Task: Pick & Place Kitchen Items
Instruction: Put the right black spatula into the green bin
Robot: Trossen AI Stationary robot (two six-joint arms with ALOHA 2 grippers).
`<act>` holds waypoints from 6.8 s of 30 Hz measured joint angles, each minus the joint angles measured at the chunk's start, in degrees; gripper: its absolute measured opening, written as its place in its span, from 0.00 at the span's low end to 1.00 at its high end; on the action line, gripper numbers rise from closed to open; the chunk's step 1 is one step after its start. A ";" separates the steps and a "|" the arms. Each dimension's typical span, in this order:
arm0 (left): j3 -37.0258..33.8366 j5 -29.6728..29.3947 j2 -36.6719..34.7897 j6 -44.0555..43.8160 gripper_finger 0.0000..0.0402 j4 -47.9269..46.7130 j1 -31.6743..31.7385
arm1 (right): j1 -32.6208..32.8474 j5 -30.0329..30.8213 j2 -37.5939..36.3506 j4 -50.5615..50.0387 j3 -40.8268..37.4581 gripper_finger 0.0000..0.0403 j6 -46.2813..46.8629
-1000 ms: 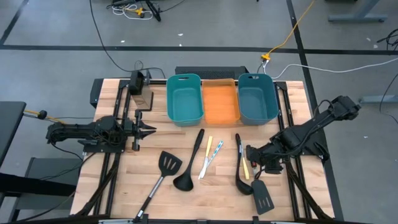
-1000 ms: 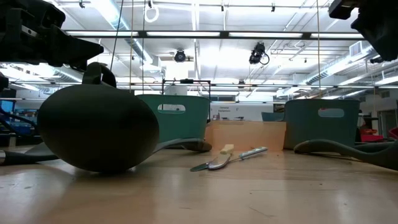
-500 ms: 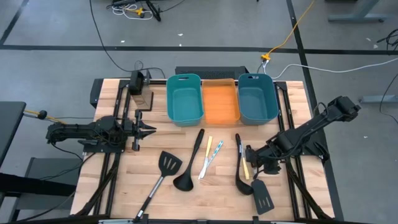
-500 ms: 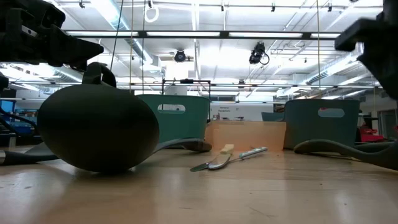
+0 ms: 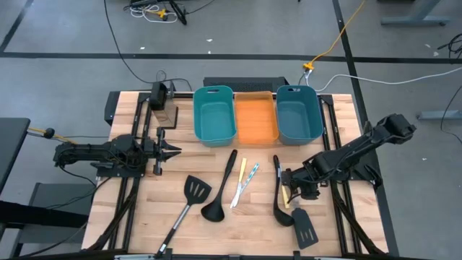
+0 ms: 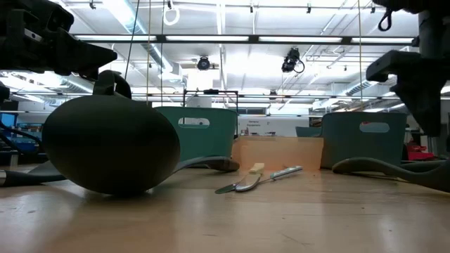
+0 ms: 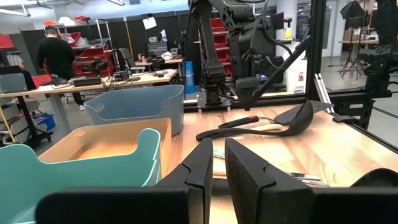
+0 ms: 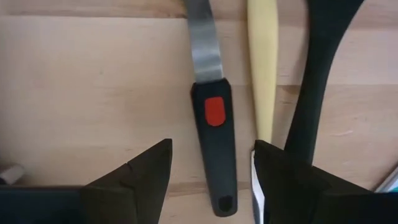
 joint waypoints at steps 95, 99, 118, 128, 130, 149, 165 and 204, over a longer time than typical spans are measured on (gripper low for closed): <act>-0.02 0.00 0.02 0.00 0.12 0.00 -0.02 | -6.20 -4.26 7.30 10.75 -6.69 0.33 -3.48; -0.02 0.00 0.02 0.00 0.12 0.01 -0.01 | -6.23 -4.09 5.90 10.02 -6.73 0.32 -3.42; -0.01 -0.09 0.02 0.00 0.12 0.01 0.00 | -6.23 -4.04 3.41 7.10 -6.64 0.30 -3.45; 0.00 -0.02 0.02 0.00 0.12 0.00 0.00 | -5.37 -4.34 0.85 4.01 -6.58 0.30 -3.44; -0.01 -0.02 0.02 0.00 0.12 0.01 0.00 | -5.16 -4.54 -0.39 3.32 -6.58 0.30 -3.34; -0.02 -0.02 0.02 0.00 0.12 0.00 0.00 | -1.24 -4.76 -8.23 -3.04 -6.58 0.30 -0.44; -0.01 0.00 0.02 0.00 0.12 0.01 -0.02 | -0.06 -7.30 -14.34 -3.35 -4.57 0.30 8.01; -0.02 -0.01 0.02 0.00 0.12 0.02 -0.02 | -9.12 -2.68 -12.79 -2.88 21.99 0.30 31.96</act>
